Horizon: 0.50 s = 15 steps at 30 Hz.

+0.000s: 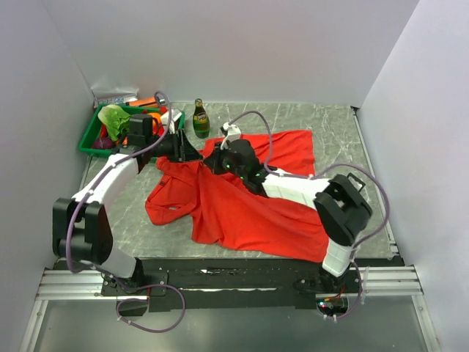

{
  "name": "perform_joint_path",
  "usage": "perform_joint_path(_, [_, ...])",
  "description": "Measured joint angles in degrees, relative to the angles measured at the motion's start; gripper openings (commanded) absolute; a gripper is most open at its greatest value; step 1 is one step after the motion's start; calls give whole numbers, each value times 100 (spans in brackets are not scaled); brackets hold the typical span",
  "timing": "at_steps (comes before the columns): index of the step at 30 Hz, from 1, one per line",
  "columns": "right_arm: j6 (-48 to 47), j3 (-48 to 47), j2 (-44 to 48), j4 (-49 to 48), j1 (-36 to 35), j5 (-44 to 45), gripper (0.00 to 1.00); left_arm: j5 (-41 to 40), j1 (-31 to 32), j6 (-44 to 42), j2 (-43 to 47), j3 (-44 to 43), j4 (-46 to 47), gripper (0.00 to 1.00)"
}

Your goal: Remove the brooch from the garment

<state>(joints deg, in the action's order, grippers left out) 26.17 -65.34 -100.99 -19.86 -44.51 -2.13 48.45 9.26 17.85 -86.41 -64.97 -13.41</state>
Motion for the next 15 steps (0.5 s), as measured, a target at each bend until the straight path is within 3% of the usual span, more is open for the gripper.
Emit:
perform_joint_path(11, [-212,-527,-1200,-925,-258,1228,0,-232,-621,-542,575,42,-815,45])
perform_joint_path(15, [-601,-525,-1235,-1054,-278,1305,0,-321,-638,-769,756,732,-640,51])
